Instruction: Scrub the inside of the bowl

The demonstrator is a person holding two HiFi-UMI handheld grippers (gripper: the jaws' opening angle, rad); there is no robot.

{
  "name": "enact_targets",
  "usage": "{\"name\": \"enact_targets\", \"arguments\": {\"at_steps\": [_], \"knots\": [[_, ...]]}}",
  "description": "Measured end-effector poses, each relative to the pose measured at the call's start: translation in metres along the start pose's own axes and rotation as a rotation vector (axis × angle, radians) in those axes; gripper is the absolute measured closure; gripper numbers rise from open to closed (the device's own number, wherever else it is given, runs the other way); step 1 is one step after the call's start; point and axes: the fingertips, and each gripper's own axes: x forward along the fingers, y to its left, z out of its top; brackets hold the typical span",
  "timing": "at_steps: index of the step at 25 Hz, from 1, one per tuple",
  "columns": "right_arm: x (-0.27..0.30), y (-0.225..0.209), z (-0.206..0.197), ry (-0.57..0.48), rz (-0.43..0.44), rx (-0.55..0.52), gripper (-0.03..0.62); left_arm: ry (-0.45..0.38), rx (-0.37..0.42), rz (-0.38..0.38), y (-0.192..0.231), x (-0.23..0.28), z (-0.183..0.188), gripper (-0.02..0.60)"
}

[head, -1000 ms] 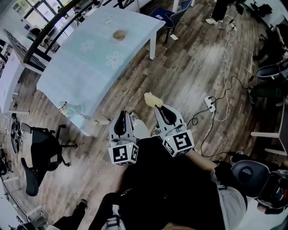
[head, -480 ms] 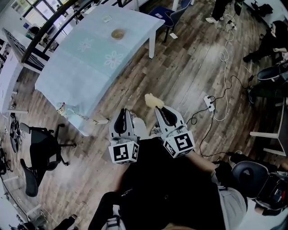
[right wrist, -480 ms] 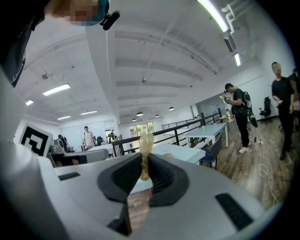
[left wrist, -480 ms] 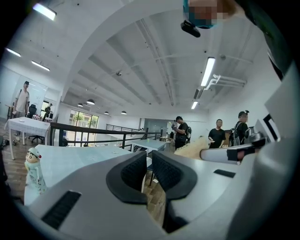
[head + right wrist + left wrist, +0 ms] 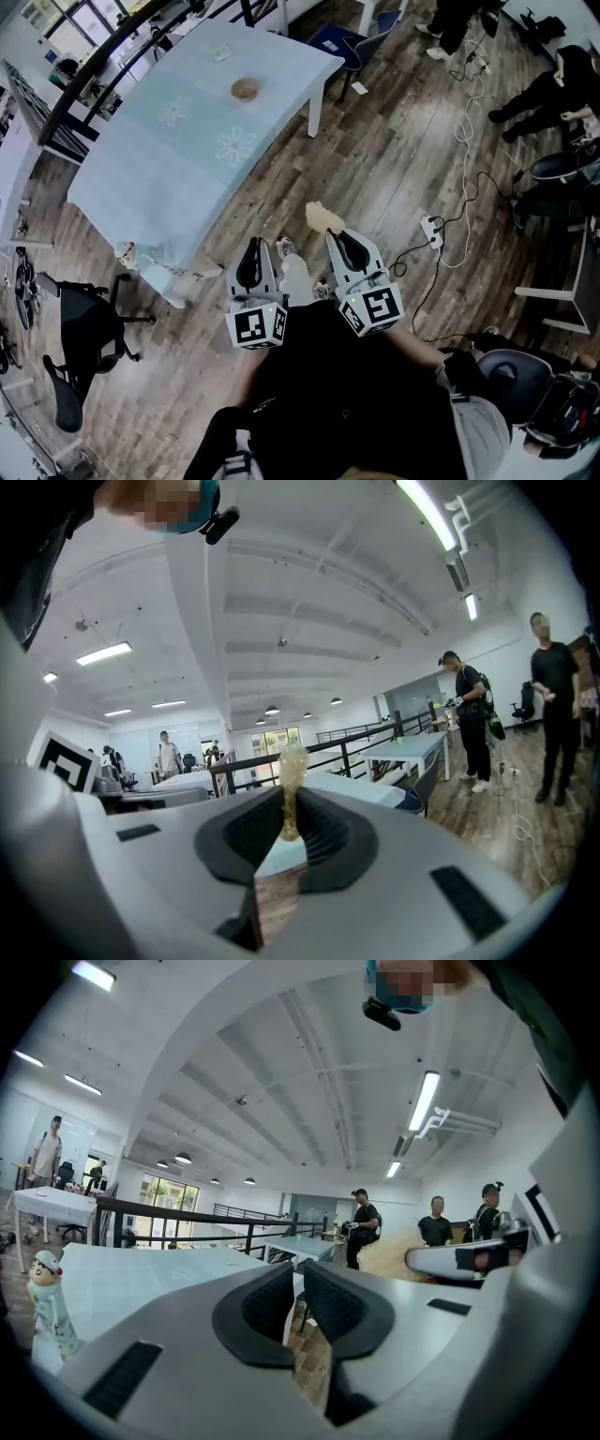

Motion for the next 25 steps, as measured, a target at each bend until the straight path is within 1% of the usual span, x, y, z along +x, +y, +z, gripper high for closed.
{"name": "enact_targets", "arguments": {"at_steps": [5, 10, 17, 21, 25], "knots": [[0.031, -0.014, 0.007, 0.017, 0.008, 0.034, 0.546, -0.016, -0.011, -0.018, 0.008, 0.046, 0.012, 0.537], [0.079, -0.021, 0.025, 0.014, 0.011, 0.006, 0.546, -0.018, -0.023, -0.033, 0.027, 0.098, 0.020, 0.537], [0.151, -0.029, 0.050, 0.019, -0.018, 0.004, 0.545, -0.076, -0.005, -0.077, 0.061, 0.163, 0.054, 0.537], [0.179, -0.027, 0.057, 0.016, -0.032, -0.027, 0.545, -0.082, 0.011, -0.101, 0.087, 0.187, 0.063, 0.537], [0.202, -0.024, 0.061, 0.018, -0.043, -0.023, 0.545, -0.081, 0.035, -0.120, 0.103, 0.200, 0.069, 0.537]]}}
